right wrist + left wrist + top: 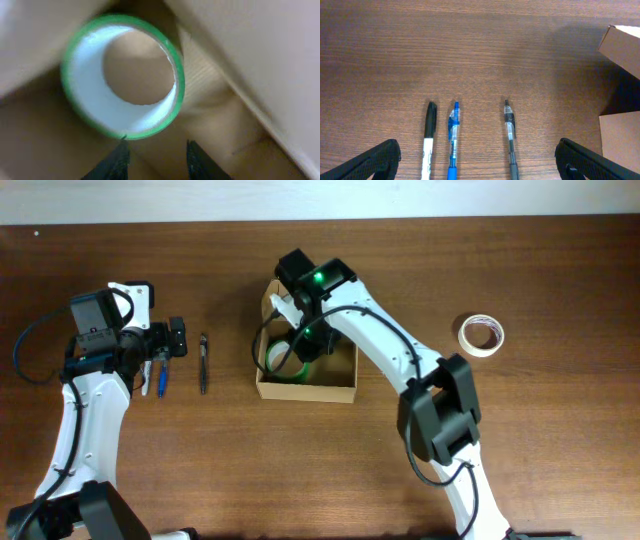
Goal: Pack container
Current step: 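Carry the green tape into the box and open the right gripper, then move the right gripper to the white masking tape and grasp it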
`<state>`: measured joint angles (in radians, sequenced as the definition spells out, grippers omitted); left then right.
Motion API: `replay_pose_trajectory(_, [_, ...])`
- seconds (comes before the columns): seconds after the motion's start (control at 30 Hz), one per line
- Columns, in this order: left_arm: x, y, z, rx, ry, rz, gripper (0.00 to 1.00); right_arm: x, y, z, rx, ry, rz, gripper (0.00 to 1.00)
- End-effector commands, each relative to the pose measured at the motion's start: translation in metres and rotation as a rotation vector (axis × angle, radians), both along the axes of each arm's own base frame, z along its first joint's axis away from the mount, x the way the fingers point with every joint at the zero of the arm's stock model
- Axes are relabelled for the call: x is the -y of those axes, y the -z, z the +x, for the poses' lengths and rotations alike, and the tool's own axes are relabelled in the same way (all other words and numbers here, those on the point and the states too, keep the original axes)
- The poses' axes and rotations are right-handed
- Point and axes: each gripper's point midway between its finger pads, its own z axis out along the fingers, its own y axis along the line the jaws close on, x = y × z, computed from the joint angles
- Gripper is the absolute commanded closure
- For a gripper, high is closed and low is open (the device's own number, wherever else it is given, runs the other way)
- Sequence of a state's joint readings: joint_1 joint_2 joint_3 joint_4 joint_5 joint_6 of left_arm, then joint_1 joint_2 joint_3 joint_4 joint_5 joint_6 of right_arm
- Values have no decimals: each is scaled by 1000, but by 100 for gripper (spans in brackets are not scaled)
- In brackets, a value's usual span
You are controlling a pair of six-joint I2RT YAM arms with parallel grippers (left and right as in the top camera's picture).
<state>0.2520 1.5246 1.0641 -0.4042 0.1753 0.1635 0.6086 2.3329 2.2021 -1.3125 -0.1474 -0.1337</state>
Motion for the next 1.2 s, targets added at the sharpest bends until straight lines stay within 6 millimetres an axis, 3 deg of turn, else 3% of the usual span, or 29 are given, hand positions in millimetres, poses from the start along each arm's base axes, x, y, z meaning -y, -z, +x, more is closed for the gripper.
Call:
replay_pose_trajectory(0.0, [-4,-5,4,11,-14,5,1,0,-123,10,264,0,128,59])
replay_pose_trajectory(0.1, [-4,-5,4,11,-14,5,1,30,-182,18,445,61,88,52])
replay_pose_trajectory(0.2, [-4,-5,4,11,-14,5,1,79,-231,25,578,204,61,47])
replay_pose_trajectory(0.3, [-4,-5,4,11,-14,5,1,146,-253,38,624,409,29,45])
replay_pose_trajectory(0.37, [-4,-5,4,11,-14,5,1,193,-253,49,611,565,17,44])
replay_pose_trajectory(0.47, [-4,-5,4,11,-14,5,1,261,-233,65,541,767,9,42])
replay_pose_trajectory(0.53, [-4,-5,4,11,-14,5,1,299,-204,71,449,877,21,41])
replay_pose_trajectory(0.7, [-4,-5,4,11,-14,5,1,359,-118,70,205,1071,-1,41])
replay_pose_trajectory(0.83, [-4,-5,4,11,-14,5,1,384,-54,63,67,1140,-41,41])
replay_pose_trajectory(0.93, [-4,-5,4,11,-14,5,1,395,-19,57,8,1160,-64,41])
replay_pose_trajectory(1.17, [-4,-5,4,11,-14,5,1,403,27,43,-48,1162,-49,41])
